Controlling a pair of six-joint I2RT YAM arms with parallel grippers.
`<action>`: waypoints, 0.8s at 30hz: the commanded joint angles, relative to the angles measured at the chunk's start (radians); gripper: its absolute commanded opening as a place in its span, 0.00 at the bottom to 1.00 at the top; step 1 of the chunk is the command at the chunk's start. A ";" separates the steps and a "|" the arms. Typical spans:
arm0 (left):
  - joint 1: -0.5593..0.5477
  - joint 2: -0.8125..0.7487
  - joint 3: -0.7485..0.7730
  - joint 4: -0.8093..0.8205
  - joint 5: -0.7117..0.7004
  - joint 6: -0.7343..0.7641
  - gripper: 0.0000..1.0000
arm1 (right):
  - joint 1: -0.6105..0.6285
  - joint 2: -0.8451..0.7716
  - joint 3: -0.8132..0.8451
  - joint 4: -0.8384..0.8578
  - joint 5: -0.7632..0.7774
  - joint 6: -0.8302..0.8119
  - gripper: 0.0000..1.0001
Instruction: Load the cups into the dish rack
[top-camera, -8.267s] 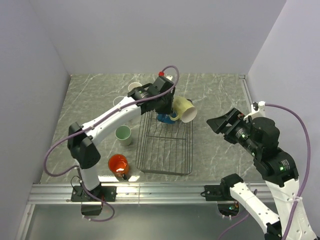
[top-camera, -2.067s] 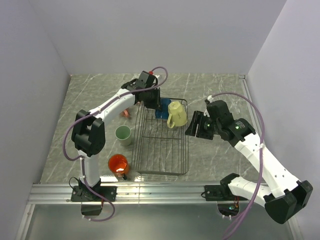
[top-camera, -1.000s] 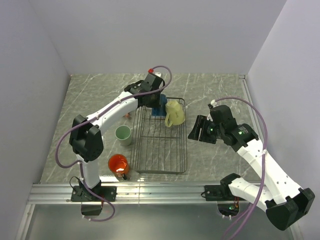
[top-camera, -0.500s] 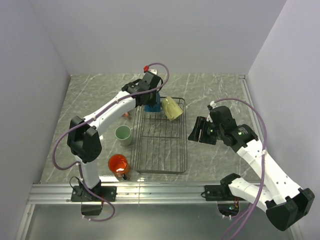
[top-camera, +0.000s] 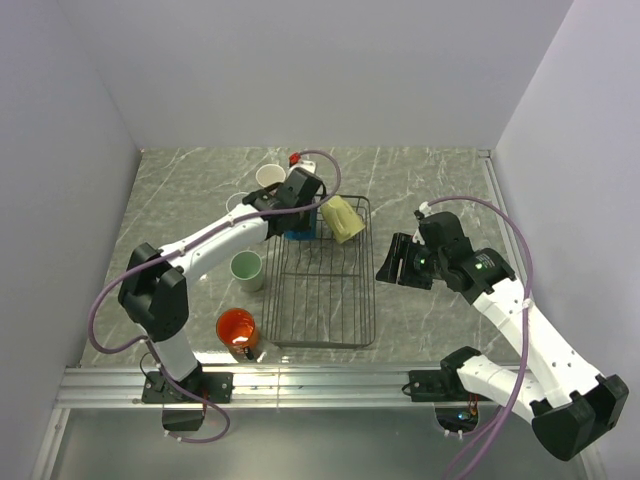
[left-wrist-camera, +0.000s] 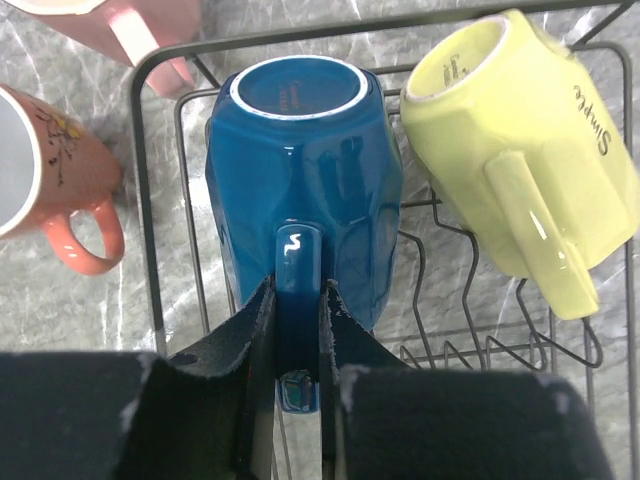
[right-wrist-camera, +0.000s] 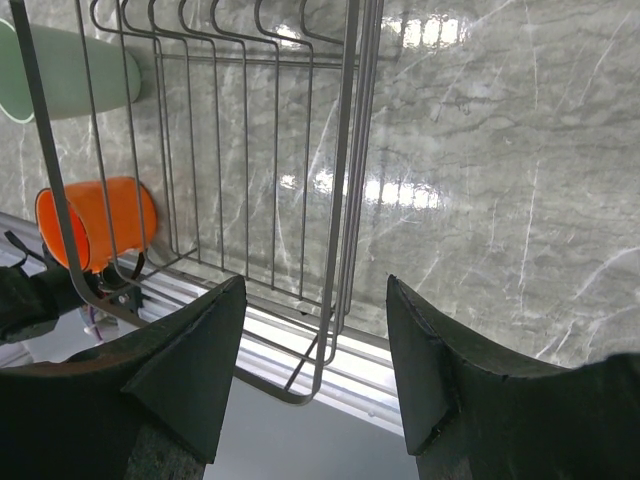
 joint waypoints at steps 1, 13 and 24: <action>-0.038 -0.083 -0.023 0.116 -0.049 -0.006 0.00 | -0.006 0.007 -0.007 0.030 -0.002 -0.018 0.65; -0.053 -0.042 -0.083 0.067 -0.051 -0.072 0.65 | -0.006 0.016 -0.016 0.041 0.004 -0.015 0.65; -0.053 -0.114 0.064 -0.063 -0.085 -0.120 0.88 | -0.006 0.091 0.111 0.082 -0.022 -0.027 0.65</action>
